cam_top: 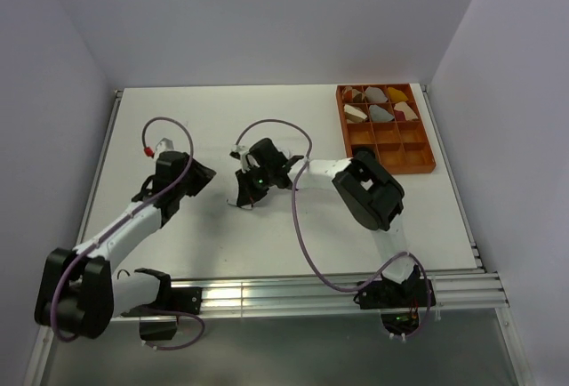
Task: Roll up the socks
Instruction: Roll the sock at the center of the board.
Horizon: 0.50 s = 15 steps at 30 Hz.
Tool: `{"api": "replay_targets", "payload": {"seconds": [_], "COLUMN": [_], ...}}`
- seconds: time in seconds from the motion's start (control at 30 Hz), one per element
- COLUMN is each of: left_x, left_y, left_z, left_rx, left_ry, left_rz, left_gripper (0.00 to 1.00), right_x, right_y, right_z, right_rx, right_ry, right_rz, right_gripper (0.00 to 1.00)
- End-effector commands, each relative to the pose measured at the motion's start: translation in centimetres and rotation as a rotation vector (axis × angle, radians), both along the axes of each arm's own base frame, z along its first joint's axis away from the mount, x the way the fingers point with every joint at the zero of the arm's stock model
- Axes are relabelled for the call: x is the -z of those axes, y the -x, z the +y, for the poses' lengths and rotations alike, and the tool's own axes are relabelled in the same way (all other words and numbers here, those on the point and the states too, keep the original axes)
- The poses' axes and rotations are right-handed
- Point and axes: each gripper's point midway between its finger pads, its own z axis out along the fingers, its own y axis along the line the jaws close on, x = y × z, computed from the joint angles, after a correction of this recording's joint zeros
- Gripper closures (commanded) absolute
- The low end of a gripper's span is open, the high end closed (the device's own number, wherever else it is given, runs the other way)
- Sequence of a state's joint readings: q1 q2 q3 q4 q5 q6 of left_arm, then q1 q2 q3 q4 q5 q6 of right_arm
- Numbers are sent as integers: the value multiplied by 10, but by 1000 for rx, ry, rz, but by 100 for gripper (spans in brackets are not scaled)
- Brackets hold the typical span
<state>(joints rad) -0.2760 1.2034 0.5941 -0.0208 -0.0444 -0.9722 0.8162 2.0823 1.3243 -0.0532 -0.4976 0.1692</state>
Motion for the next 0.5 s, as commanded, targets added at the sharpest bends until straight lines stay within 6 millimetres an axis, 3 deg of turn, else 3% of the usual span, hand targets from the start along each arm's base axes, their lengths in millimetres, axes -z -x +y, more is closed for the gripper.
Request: {"api": "replay_targets", "payload": {"seconds": [0.0, 0.03, 0.23, 0.47], "left_x": [-14, -18, 15, 44], "left_y": [7, 11, 40, 55], "left_z": [4, 2, -15, -34], "left_rx": [-27, -16, 60, 77], "left_ry": [57, 70, 120, 153], "left_rz": [-79, -93, -4, 85], "left_gripper": [59, 58, 58, 59], "right_x": [22, 27, 27, 33], "right_y": [29, 31, 32, 27], "right_z": [-4, -3, 0, -11], "right_rx": [53, 79, 189, 302], "right_ry": [-31, -34, -162, -240], "right_rz": [333, 387, 610, 688], "right_gripper": [100, 100, 100, 100]}}
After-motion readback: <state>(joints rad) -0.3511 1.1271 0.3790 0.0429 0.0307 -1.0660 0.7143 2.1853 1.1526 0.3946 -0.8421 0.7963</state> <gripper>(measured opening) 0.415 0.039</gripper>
